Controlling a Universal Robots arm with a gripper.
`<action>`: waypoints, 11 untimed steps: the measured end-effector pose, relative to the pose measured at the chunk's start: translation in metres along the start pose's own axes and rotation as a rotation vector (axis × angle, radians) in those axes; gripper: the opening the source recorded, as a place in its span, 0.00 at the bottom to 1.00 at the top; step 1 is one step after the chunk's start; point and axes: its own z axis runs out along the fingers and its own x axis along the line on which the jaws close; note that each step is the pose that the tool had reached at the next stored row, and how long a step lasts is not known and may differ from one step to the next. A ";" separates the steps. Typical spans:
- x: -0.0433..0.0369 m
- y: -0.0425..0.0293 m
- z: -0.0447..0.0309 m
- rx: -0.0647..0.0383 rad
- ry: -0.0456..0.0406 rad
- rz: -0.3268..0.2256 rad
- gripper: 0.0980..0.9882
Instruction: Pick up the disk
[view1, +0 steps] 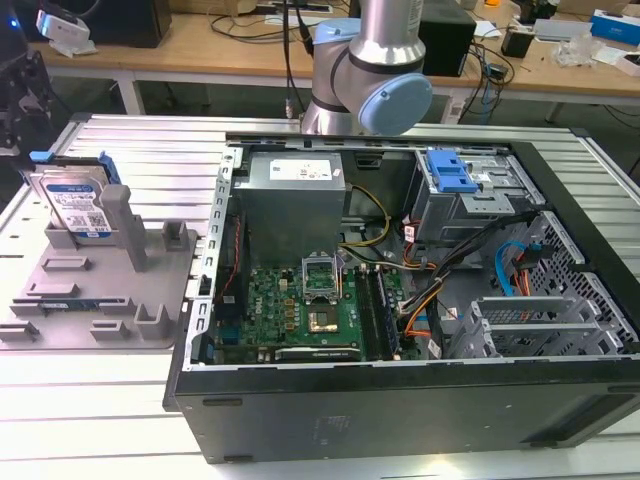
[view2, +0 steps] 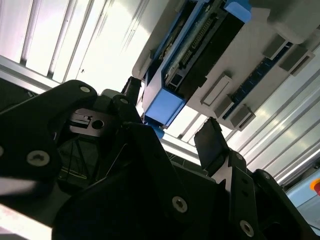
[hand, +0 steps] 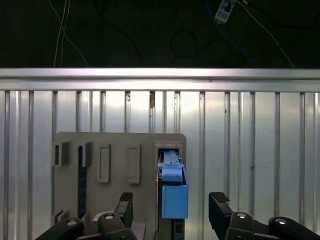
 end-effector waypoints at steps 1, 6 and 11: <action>0.0000 0.0003 0.0009 0.000 0.0000 0.000 0.68; -0.0002 0.0010 0.0040 0.000 0.0000 0.000 0.68; -0.0002 0.0009 0.0067 0.000 0.0001 0.000 0.68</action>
